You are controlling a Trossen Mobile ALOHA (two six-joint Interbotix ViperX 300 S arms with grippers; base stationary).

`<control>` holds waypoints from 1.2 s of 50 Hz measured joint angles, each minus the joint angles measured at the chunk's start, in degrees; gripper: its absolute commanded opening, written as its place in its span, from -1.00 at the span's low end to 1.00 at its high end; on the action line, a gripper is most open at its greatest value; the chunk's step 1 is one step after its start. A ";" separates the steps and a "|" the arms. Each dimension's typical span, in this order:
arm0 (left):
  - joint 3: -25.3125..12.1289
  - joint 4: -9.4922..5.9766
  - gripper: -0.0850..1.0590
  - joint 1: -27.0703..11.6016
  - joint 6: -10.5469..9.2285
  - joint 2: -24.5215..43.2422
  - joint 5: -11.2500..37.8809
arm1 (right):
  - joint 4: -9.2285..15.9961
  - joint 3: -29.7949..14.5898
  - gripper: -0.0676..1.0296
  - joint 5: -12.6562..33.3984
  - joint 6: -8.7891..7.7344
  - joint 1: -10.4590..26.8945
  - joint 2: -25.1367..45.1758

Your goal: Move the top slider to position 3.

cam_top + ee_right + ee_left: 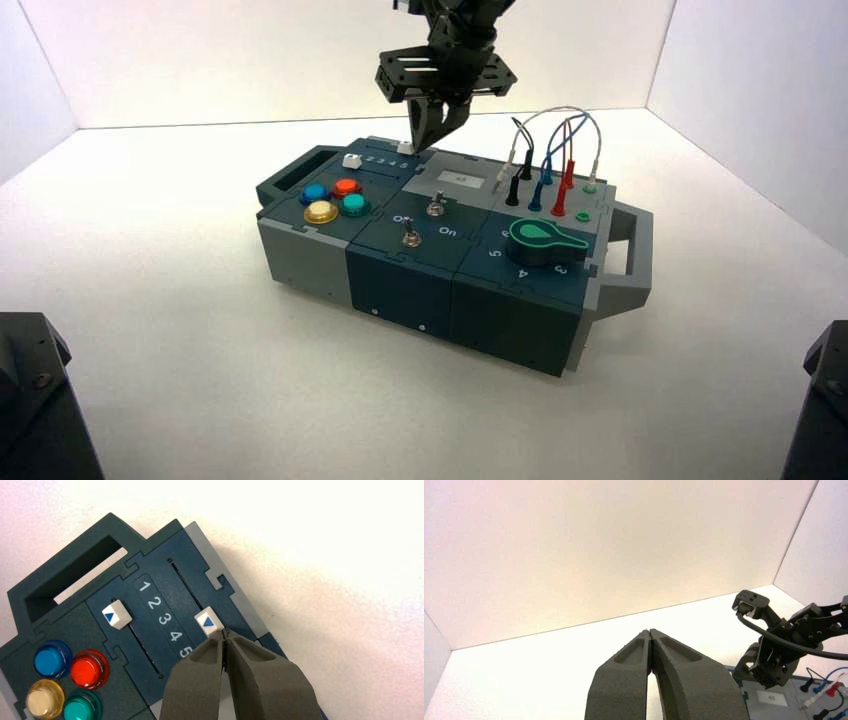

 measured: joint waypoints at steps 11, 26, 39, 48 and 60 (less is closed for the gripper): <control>0.00 0.00 -0.91 0.09 0.09 0.00 0.00 | 0.18 -0.44 -0.92 0.18 0.00 0.09 0.18; 0.00 0.00 -0.91 0.00 0.00 0.00 0.00 | 0.44 -1.67 -0.92 0.18 0.09 0.09 0.18; 0.00 0.00 -0.91 0.00 0.00 0.00 0.00 | 0.62 -2.81 -0.92 0.97 0.00 0.09 1.05; 0.00 0.00 -0.91 0.09 0.00 0.00 0.09 | 0.62 -3.25 -0.92 1.14 0.09 0.26 1.76; 0.00 0.00 -0.91 0.09 0.00 0.00 0.09 | 0.70 -3.87 -0.92 1.58 0.09 0.88 2.29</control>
